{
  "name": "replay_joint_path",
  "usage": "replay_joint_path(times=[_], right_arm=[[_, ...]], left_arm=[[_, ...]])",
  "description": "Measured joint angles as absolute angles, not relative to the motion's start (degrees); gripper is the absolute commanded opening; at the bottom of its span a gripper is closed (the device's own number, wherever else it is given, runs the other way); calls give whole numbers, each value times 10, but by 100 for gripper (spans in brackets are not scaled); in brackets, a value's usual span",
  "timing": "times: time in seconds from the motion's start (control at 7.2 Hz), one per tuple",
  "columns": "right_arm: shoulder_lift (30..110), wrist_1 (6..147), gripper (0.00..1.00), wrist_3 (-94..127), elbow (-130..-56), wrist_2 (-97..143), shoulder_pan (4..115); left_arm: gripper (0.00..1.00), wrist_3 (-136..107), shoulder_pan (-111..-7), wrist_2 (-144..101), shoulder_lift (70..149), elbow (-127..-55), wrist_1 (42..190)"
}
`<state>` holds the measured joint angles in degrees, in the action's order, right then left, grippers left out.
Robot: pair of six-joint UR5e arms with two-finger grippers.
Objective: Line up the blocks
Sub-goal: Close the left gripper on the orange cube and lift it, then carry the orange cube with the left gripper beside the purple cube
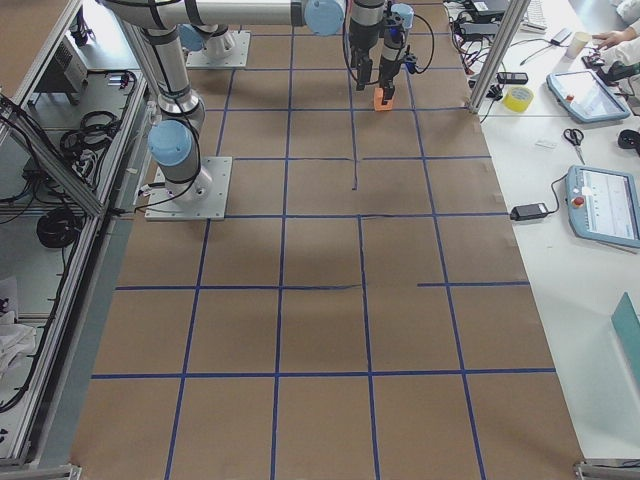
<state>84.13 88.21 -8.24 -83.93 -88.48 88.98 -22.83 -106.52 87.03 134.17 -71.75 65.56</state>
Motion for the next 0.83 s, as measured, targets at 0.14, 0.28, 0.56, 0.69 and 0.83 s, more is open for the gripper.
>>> replay_joint_path(times=[0.14,0.28,0.56,0.69,0.83], right_arm=[[841,880,100,-82,-839,-885,890],[842,876,100,-82,-839,-886,889],[843,874,100,-82,-839,-886,889],[844,874,100,-82,-839,-887,889],[844,874,100,-82,-839,-887,888]], left_arm=[[25,-227,-1065,874,1338,-718,656],[19,-226,-1065,889,1328,-719,657],[8,-235,-1040,945,1298,-727,671],[8,-232,-1008,956,1281,-740,679],[0,-212,-970,962,1257,-755,683]])
